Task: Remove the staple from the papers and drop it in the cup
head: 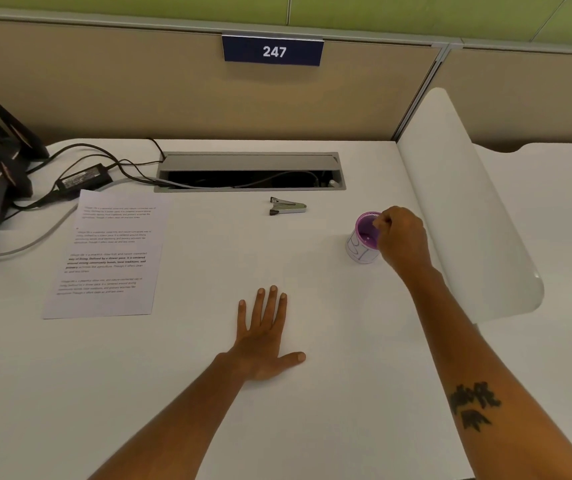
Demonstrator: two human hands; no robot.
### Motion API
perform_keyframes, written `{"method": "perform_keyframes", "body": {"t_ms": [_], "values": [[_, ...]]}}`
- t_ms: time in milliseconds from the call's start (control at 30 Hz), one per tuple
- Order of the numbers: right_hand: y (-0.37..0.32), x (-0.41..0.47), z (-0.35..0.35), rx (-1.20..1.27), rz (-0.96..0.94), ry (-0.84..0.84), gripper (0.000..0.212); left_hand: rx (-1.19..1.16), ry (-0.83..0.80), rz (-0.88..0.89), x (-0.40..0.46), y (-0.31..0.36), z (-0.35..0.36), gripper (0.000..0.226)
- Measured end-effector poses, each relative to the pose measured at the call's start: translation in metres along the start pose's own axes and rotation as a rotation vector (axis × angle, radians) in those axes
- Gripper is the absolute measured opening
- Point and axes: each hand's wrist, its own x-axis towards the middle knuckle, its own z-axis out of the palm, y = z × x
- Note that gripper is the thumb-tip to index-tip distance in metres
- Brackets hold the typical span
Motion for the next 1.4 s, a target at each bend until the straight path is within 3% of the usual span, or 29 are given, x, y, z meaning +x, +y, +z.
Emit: {"method": "perform_keyframes", "body": {"t_ms": [333, 700, 933, 1133, 1400], "values": [[0.007, 0.004, -0.004, -0.079, -0.033, 0.013, 0.014, -0.003, 0.008, 0.005, 0.001, -0.001, 0.003, 0.122], [-0.004, -0.011, -0.02, 0.003, -0.012, 0.119, 0.017, -0.03, 0.041, 0.035, -0.003, -0.002, -0.001, 0.121], [-0.014, -0.052, -0.016, 0.015, -0.044, 0.154, 0.005, -0.135, 0.14, 0.095, -0.013, -0.011, -0.002, 0.115], [-0.033, -0.102, 0.014, -0.005, -0.199, 0.143, 0.018, -0.11, 0.277, 0.095, -0.039, -0.048, -0.009, 0.106], [-0.068, -0.151, 0.053, -0.022, -0.199, 0.039, 0.031, -0.08, 0.343, -0.002, -0.081, -0.12, -0.01, 0.101]]}}
